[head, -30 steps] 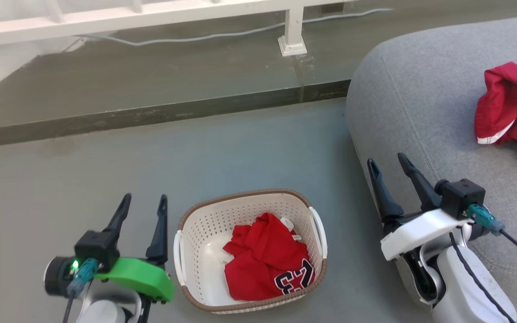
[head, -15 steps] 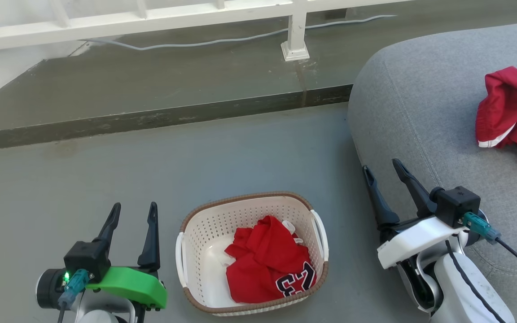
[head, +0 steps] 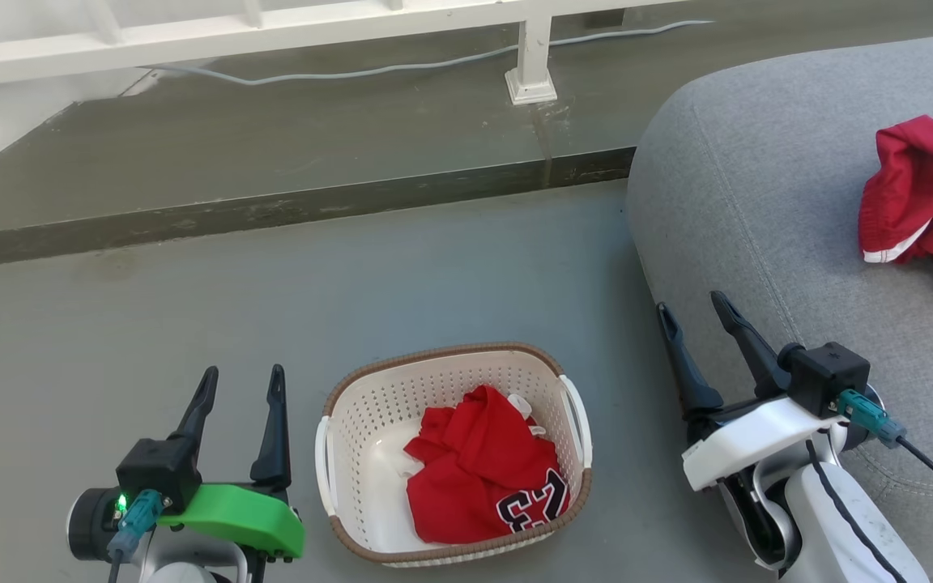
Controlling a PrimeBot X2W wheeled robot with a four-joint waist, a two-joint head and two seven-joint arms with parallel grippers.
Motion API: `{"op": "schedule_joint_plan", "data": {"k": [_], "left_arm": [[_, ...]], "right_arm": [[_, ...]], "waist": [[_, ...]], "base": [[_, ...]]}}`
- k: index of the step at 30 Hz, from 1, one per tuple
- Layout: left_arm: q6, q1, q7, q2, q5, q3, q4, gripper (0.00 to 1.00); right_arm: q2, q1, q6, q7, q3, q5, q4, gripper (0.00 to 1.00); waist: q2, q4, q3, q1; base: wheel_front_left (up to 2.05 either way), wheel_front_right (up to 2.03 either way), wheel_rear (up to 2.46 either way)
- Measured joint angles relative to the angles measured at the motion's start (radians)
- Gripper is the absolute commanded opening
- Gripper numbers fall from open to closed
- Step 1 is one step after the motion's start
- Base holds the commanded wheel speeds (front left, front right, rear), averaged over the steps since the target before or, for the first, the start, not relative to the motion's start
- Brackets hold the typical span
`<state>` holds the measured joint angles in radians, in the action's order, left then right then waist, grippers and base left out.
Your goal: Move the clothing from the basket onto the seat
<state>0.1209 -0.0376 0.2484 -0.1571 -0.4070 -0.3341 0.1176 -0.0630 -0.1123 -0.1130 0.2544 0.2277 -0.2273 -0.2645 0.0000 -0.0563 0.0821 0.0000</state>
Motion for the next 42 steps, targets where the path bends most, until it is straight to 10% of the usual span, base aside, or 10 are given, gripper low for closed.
{"op": "schedule_joint_plan", "data": {"k": [42], "left_arm": [[-0.052, -0.097, -0.074, 0.031, 0.071, -0.127, 0.017, 1.00]], "right_arm": [[-0.011, -0.072, 0.010, -0.037, -0.001, 0.009, 0.198, 1.00]], "waist": [[0.0000, -0.040, 0.266, 0.0000]], "base": [[0.00, 0.00, 0.00]]}}
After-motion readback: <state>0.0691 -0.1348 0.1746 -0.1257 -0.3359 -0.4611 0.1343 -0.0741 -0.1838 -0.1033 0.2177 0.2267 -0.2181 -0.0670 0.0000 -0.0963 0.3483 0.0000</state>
